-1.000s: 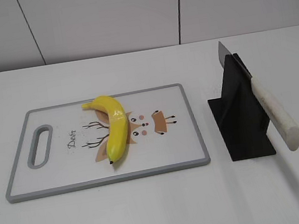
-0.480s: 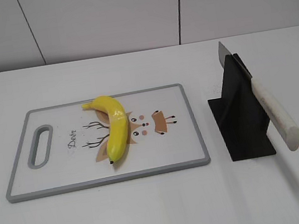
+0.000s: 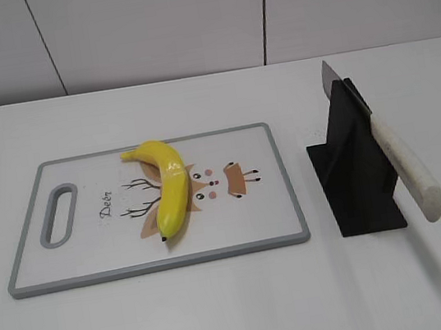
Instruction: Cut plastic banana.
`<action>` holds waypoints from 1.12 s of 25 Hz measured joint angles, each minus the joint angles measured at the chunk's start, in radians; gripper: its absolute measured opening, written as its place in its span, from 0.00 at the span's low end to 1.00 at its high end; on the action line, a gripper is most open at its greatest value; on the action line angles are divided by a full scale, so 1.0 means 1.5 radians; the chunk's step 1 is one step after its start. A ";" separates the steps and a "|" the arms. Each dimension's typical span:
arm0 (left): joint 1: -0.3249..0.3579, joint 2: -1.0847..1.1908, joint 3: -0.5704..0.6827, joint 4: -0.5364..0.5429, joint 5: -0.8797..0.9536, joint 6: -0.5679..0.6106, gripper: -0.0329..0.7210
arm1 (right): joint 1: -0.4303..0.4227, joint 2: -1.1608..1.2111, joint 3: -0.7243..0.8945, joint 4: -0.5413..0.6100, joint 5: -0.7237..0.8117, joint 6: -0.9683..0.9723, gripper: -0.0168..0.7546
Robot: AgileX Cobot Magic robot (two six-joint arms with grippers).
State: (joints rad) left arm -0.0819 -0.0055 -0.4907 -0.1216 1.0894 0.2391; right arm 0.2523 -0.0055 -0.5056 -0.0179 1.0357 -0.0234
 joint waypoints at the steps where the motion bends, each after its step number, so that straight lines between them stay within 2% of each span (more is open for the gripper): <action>1: 0.000 0.000 0.000 0.000 0.000 0.000 0.35 | -0.017 0.000 0.000 0.000 0.000 0.000 0.76; 6: 0.000 0.000 0.000 0.000 0.000 0.000 0.35 | -0.090 0.000 0.000 0.000 0.000 0.000 0.76; 11: 0.000 0.000 0.000 0.000 0.000 0.000 0.35 | -0.130 0.000 0.000 0.001 0.000 0.000 0.76; 28: 0.000 0.000 0.000 0.000 0.000 0.000 0.35 | -0.134 0.000 0.000 0.001 0.000 0.000 0.76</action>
State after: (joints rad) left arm -0.0819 -0.0055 -0.4907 -0.1216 1.0894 0.2391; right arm 0.0520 -0.0055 -0.5056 -0.0168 1.0357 -0.0234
